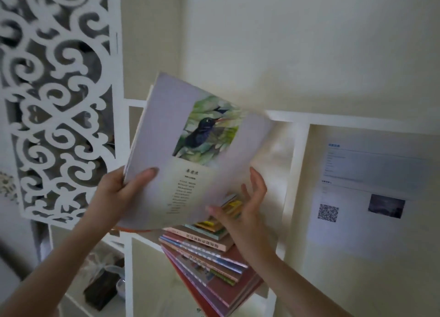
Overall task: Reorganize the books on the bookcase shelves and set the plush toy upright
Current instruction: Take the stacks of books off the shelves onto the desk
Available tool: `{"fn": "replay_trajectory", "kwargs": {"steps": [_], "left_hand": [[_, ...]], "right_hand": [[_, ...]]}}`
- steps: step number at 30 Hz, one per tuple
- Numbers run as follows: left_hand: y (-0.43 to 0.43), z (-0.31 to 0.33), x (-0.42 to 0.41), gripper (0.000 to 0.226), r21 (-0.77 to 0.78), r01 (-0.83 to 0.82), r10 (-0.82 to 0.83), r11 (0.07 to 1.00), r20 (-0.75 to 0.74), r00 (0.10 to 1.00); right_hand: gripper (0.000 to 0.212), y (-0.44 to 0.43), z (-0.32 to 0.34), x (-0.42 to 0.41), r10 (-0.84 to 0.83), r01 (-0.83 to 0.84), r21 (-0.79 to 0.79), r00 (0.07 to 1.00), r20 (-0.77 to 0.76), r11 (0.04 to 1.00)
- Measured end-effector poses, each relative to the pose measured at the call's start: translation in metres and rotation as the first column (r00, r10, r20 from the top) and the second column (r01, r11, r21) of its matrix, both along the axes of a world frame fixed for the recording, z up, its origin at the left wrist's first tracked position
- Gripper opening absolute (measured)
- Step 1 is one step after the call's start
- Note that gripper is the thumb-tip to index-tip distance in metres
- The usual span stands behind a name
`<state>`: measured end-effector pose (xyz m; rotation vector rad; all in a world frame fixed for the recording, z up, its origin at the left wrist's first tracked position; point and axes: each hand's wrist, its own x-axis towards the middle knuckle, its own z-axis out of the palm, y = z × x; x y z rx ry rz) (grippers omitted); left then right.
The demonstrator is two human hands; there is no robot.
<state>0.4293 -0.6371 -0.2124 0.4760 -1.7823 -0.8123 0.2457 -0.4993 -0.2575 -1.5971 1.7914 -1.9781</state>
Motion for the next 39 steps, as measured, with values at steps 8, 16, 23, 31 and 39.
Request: {"fn": "replay_trajectory", "kwargs": {"steps": [8, 16, 23, 31, 39], "left_hand": [[0.047, -0.014, 0.015, 0.062, 0.061, 0.131, -0.132, 0.989, 0.004, 0.991], [0.185, -0.041, -0.043, 0.090, -0.197, 0.366, -0.369, 0.909, 0.023, 0.929], [0.301, -0.107, -0.162, 0.091, -0.117, 0.705, -0.643, 0.699, 0.328, 0.692], [0.406, -0.257, -0.315, 0.086, 0.330, 0.791, -0.778, 0.515, 0.567, 0.270], [0.450, -0.381, -0.336, 0.129, 0.246, 0.575, -0.406, 0.781, 0.899, 0.166]], "right_hand": [[0.091, 0.058, 0.008, 0.018, 0.218, -0.219, -0.111, 0.976, -0.022, 0.969], [0.081, 0.220, -0.019, -0.011, -0.114, 0.114, 0.011, 0.994, 0.000, 0.993], [0.084, 0.369, -0.100, -0.076, -0.474, 0.420, 0.259, 0.856, 0.206, 0.870], [0.087, 0.485, -0.216, -0.152, -0.818, 0.493, 0.824, 0.572, -0.064, 0.280], [0.059, 0.506, -0.283, -0.176, -0.744, 0.355, 0.933, 0.606, -0.282, -0.065]]}}
